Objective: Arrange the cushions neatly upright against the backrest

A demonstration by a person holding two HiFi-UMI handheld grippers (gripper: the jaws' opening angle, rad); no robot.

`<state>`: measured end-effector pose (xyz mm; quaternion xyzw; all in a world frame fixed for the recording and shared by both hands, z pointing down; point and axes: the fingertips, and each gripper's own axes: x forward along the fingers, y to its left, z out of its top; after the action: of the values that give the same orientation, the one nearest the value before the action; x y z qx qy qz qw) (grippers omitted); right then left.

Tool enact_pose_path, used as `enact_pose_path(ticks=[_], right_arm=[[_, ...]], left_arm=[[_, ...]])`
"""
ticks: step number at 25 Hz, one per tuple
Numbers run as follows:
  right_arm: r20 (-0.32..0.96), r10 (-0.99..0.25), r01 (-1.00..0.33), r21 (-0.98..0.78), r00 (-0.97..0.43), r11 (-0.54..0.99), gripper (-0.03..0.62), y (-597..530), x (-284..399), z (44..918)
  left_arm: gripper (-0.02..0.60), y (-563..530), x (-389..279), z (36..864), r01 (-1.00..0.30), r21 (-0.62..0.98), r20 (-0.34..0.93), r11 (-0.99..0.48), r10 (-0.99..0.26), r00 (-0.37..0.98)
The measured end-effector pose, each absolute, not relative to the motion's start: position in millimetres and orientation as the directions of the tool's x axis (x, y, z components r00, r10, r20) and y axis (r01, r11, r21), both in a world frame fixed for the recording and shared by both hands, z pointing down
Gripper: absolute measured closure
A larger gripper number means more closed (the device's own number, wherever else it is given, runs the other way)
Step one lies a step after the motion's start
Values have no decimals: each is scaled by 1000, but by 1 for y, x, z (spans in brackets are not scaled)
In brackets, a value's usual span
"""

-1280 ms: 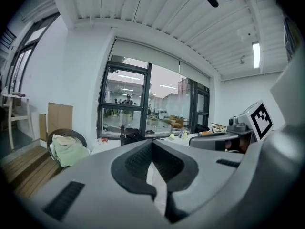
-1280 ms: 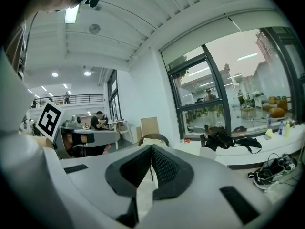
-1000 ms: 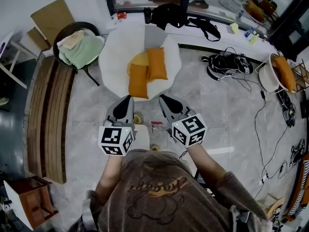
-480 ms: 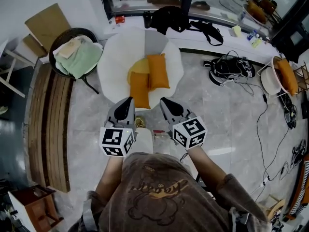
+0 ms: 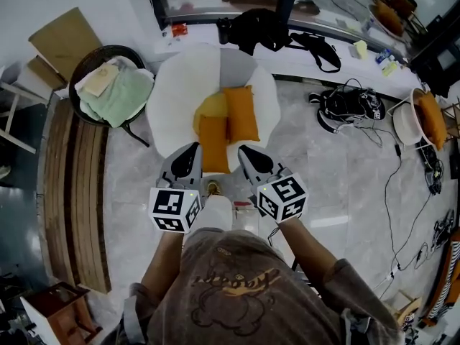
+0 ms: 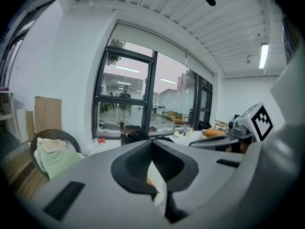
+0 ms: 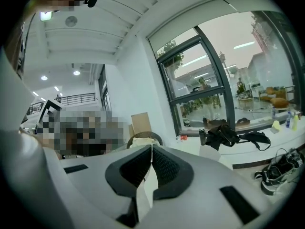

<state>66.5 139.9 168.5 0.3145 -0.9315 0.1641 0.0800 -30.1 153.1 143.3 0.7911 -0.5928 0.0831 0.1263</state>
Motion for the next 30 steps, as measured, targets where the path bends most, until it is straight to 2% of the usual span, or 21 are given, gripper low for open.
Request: enact_pose_path(ticks=[10, 16, 30], right_arm=[[297, -558, -629, -277, -775, 726, 572, 58, 8, 184], [306, -588, -661, -281, -749, 696, 572, 13, -5, 189], [320, -585, -665, -285, -745, 691, 572, -57, -5, 198]], left_arm=[[577, 72, -85, 168, -943, 123, 344, -308, -878, 331], [577, 28, -105, 167, -935, 138, 332, -327, -874, 355], [577, -59, -104, 169, -929, 168, 300, -329, -881, 366]])
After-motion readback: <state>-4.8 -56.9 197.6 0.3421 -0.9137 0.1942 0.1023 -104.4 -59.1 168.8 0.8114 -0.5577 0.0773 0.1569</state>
